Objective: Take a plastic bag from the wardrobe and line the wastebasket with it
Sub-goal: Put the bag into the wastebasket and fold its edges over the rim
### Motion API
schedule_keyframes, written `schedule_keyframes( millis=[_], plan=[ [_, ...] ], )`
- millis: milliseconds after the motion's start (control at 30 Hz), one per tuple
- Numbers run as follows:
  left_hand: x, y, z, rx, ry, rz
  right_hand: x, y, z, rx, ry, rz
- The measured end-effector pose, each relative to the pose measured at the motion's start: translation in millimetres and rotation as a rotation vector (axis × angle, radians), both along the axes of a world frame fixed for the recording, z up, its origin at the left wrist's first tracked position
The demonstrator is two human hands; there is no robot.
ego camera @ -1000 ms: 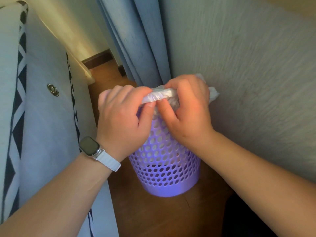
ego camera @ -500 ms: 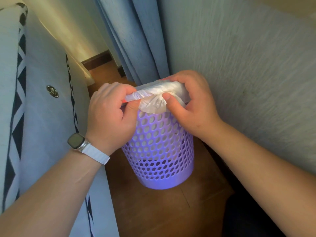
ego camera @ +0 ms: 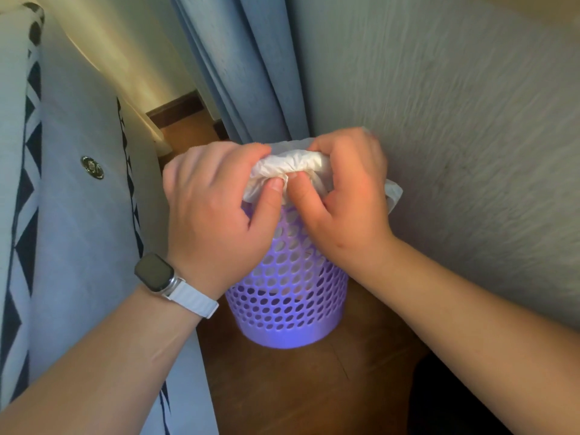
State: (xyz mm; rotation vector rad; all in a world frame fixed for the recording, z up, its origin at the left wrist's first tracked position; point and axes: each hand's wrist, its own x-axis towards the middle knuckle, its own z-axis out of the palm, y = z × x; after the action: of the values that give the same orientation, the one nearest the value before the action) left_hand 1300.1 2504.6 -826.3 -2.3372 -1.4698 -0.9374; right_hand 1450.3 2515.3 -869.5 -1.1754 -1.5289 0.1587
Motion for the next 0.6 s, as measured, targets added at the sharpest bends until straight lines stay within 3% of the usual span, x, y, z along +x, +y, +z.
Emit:
schedule_keyframes(
  millis=[300,600],
  plan=[
    [-16.4,12.8,-5.4,-0.119,-0.142,0.053,20.1,12.7,-1.1,-0.02,0.006,0.169],
    [-14.2,9.9,-3.3,-0.077,-0.185,-0.059,18.8,16.1,-2.3,-0.02,-0.002,0.122]
  ],
)
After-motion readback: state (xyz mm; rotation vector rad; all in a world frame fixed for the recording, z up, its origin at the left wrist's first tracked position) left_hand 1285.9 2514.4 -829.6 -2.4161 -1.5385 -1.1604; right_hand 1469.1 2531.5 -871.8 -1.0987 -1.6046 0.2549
